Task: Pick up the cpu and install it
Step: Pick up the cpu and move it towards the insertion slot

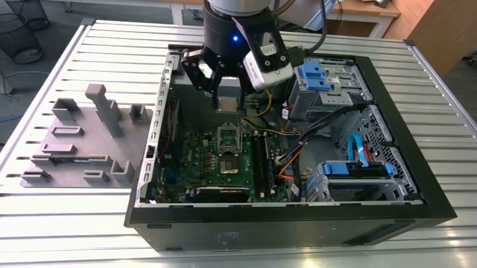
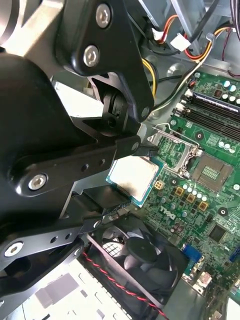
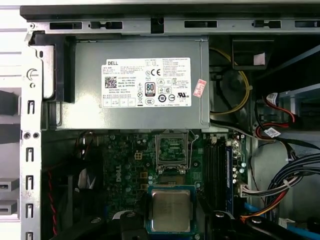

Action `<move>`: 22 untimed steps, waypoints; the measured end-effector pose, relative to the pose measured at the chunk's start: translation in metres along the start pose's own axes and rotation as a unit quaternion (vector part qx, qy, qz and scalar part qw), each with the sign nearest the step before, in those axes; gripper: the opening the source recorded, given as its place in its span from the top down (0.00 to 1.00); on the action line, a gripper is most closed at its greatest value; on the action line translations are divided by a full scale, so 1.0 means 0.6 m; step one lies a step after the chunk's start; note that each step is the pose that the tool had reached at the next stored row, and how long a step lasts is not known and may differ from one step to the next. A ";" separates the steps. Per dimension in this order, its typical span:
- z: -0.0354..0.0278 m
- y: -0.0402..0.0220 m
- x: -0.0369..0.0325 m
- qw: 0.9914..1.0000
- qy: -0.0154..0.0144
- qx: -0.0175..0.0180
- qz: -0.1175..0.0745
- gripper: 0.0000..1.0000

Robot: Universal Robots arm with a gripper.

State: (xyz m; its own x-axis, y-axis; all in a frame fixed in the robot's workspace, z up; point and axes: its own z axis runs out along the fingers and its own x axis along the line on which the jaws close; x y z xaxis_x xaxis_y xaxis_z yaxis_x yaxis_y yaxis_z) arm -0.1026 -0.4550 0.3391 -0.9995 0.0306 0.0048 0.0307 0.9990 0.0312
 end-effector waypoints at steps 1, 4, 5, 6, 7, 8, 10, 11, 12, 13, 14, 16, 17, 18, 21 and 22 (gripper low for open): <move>0.001 -0.001 0.000 1.000 0.000 0.000 0.000 0.53; 0.005 -0.003 0.000 1.000 0.000 0.000 0.000 0.53; 0.007 -0.004 0.000 1.000 0.000 0.000 0.000 0.53; 0.008 -0.005 0.000 1.000 0.001 0.000 0.000 0.53; 0.010 -0.006 0.000 1.000 0.001 0.000 0.000 0.53; 0.012 -0.006 0.000 1.000 0.001 0.000 0.000 0.53; 0.015 -0.008 0.000 1.000 0.001 0.000 0.000 0.53; 0.016 -0.008 0.000 1.000 0.001 0.000 0.000 0.53; 0.018 -0.009 0.000 1.000 0.001 0.000 0.000 0.53; 0.019 -0.009 0.000 1.000 0.001 0.000 0.000 0.53; 0.020 -0.010 0.000 1.000 0.001 0.000 0.000 0.53; 0.023 -0.011 0.000 1.000 0.001 0.000 0.000 0.53; 0.024 -0.011 0.000 1.000 0.002 0.000 0.000 0.53; 0.026 -0.012 -0.001 1.000 0.002 0.000 0.000 0.53; 0.029 -0.013 -0.001 1.000 0.002 0.000 0.000 0.53; 0.030 -0.013 -0.001 1.000 0.002 0.000 0.000 0.53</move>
State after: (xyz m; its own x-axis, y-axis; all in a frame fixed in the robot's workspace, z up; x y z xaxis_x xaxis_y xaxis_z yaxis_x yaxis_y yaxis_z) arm -0.1026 -0.4624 0.3207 -0.9995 0.0305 0.0087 0.0308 0.9990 0.0311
